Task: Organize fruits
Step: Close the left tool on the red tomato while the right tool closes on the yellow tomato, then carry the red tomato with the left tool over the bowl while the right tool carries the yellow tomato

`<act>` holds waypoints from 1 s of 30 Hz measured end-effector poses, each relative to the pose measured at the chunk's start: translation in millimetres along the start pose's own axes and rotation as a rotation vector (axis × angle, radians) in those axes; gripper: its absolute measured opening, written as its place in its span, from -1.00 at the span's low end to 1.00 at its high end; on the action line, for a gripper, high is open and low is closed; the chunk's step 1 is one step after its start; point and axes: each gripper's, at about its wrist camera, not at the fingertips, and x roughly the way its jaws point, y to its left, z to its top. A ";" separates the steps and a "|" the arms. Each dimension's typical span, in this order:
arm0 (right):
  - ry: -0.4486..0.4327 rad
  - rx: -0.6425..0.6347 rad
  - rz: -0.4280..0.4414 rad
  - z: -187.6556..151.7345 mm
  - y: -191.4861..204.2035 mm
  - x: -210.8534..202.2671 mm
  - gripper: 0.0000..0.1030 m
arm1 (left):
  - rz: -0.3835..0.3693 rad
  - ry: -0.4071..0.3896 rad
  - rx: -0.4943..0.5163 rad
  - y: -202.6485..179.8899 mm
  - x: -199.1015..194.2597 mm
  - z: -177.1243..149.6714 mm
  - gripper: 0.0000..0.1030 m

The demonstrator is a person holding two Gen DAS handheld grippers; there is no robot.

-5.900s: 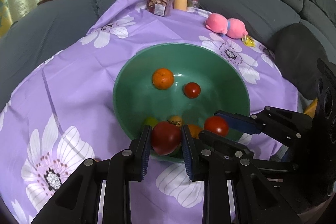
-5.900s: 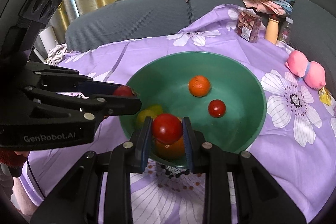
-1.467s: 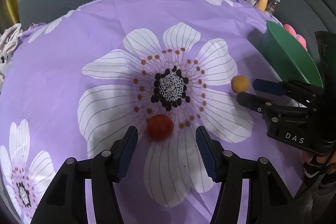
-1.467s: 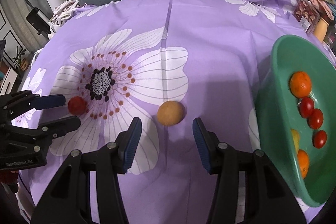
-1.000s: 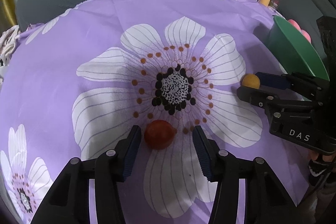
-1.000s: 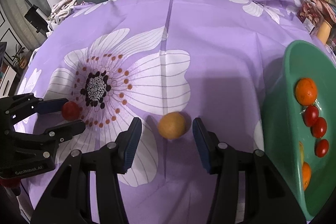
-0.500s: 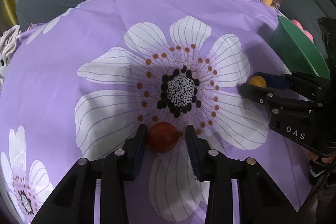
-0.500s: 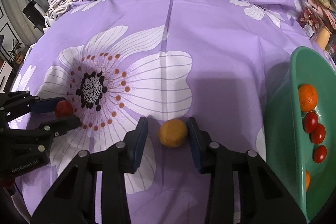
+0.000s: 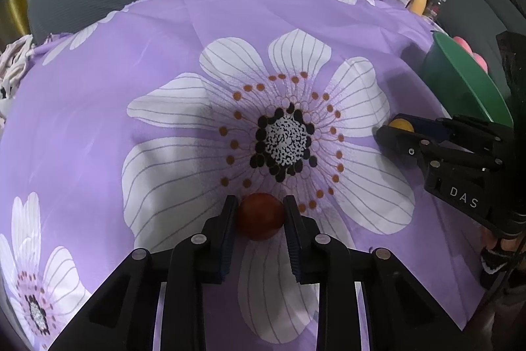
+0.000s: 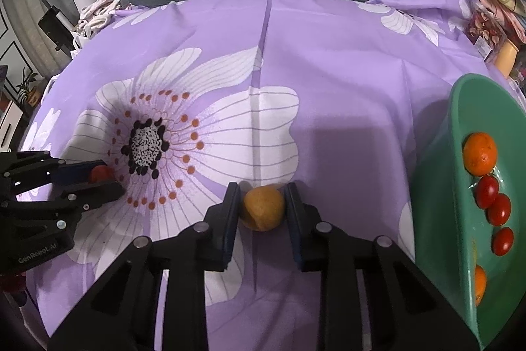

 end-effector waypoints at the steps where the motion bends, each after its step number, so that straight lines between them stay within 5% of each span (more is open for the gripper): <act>1: -0.003 -0.001 0.002 -0.5 0.1 -1.7 -0.47 | -0.001 0.000 0.001 -0.4 -1.1 -0.4 -0.46; 30: -0.186 -0.047 0.017 -33.3 8.0 -100.9 -0.46 | -0.049 -0.118 0.094 -68.1 -70.9 -5.6 -0.46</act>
